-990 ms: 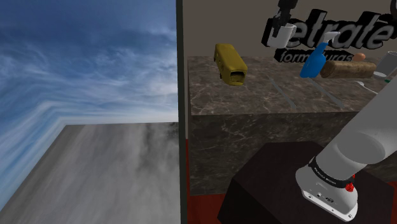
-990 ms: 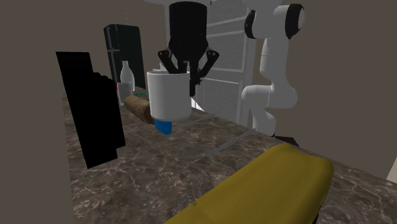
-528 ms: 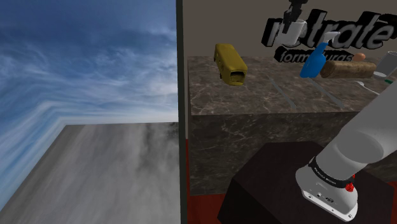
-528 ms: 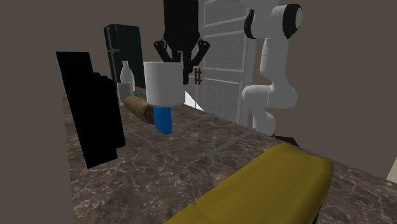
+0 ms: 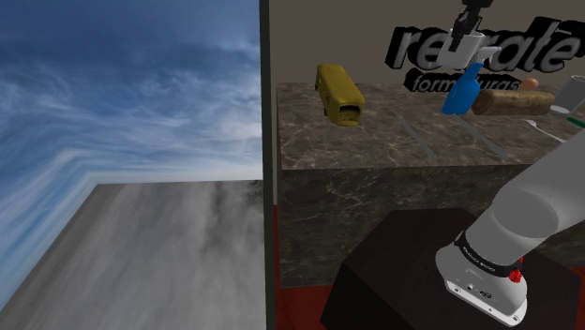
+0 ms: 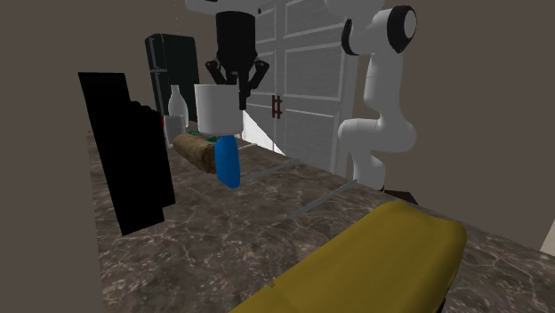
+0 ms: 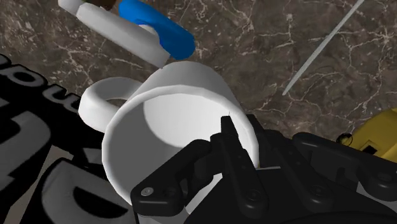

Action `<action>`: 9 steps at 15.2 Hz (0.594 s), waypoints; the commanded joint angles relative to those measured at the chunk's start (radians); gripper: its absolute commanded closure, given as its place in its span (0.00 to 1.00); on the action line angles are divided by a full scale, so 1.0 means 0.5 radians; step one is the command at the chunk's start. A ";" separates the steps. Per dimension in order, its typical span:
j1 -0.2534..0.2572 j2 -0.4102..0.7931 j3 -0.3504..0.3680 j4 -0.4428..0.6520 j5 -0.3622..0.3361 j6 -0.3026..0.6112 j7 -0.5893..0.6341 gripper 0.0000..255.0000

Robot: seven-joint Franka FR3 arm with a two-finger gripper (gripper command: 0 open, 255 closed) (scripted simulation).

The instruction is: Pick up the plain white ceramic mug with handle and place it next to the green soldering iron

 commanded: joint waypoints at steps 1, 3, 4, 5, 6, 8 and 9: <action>-0.040 -0.037 -0.050 -0.036 -0.021 0.007 -0.089 1.00; -0.077 -0.056 -0.103 -0.047 -0.035 0.004 -0.178 1.00; -0.096 -0.062 -0.131 -0.048 -0.041 0.002 -0.224 1.00; -0.115 -0.065 -0.159 -0.048 -0.046 0.001 -0.271 1.00; -0.134 -0.067 -0.189 -0.045 -0.050 -0.001 -0.319 1.00; -0.171 -0.062 -0.250 -0.032 -0.053 -0.006 -0.418 1.00; -0.189 -0.055 -0.283 -0.022 -0.053 -0.008 -0.469 1.00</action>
